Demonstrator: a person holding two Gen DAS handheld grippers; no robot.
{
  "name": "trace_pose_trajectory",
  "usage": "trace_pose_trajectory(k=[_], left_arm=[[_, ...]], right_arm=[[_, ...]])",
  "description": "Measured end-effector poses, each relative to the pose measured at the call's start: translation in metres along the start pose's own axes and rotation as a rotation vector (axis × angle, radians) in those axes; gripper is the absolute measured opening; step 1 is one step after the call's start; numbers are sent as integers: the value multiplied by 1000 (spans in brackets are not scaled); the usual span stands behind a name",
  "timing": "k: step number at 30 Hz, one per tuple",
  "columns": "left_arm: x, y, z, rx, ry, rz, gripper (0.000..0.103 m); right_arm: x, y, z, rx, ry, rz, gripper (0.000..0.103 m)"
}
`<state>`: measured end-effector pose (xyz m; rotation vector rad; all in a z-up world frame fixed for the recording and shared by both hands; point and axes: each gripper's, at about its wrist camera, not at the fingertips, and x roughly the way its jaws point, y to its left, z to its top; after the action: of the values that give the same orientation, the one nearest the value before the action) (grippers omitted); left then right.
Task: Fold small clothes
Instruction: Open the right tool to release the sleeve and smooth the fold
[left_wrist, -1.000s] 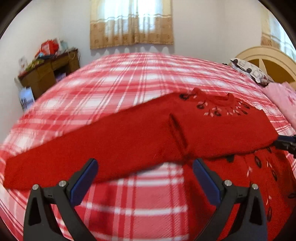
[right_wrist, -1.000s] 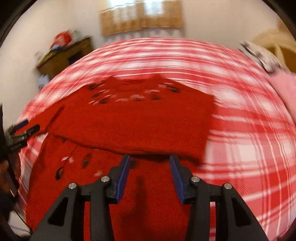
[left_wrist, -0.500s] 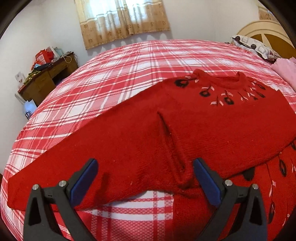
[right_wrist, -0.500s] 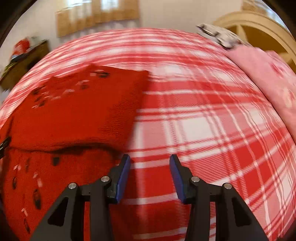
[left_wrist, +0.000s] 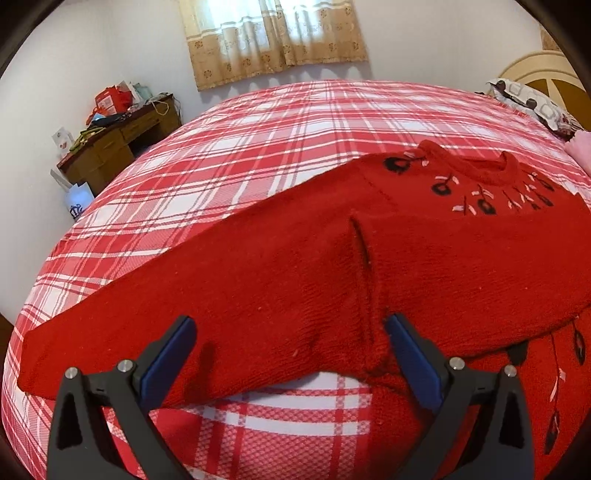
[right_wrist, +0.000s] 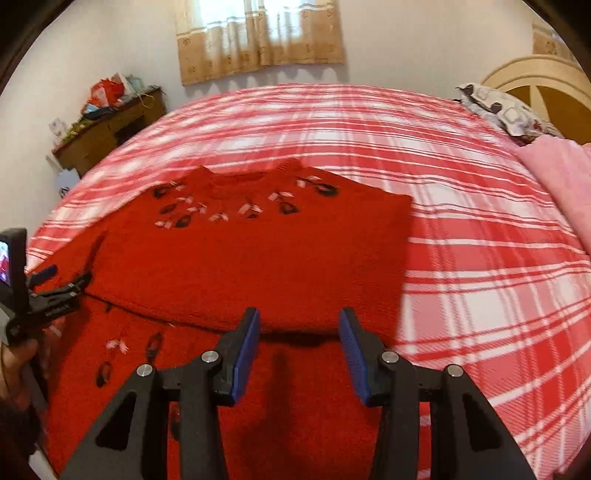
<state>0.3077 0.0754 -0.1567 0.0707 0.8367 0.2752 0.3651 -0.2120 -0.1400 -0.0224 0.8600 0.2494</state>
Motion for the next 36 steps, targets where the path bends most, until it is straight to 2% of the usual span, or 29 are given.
trace_pose_trajectory(k=[3, 6, 7, 12, 14, 16, 18, 19, 21, 23, 24, 26, 30, 36], left_arm=[[0, 3, -1, -12, -2, -5, 103], [-1, 1, -1, -7, -5, 5, 103], [-1, 0, -2, -4, -7, 9, 103], [-2, 2, -2, -12, -9, 16, 103], [-2, 3, -3, -19, -12, 20, 103], [-2, 3, -3, -20, -13, 25, 103], [-1, 4, -2, -22, -13, 28, 103], [-1, 4, -2, -23, -13, 29, 103], [-1, 5, -2, -29, -9, 21, 103], [0, 7, -2, -33, -9, 20, 103], [-1, 6, -2, -32, -12, 24, 103], [-1, 5, -3, -29, -16, 31, 103], [-1, 7, -2, -34, -17, 30, 103], [-14, 22, -6, -98, -60, 5, 103]], right_arm=[[3, -1, 3, 0, -20, 15, 46], [41, -17, -4, 68, 130, 94, 46], [38, -17, -5, 61, 88, 96, 46], [25, -2, 2, 21, 84, 122, 46], [30, 3, 7, 15, 82, 80, 46], [50, 3, 4, 35, 165, 90, 48], [44, 15, 7, -5, 137, 31, 48], [38, 18, 8, 5, 121, 34, 48], [26, 24, 10, 33, 60, 93, 48], [34, 35, 8, -5, 81, 93, 49], [50, 44, 2, -50, 156, 74, 52], [49, 59, -2, -140, 86, 14, 57], [48, 60, -7, -95, 59, 10, 64], [46, 64, -15, -109, 18, -17, 65]])
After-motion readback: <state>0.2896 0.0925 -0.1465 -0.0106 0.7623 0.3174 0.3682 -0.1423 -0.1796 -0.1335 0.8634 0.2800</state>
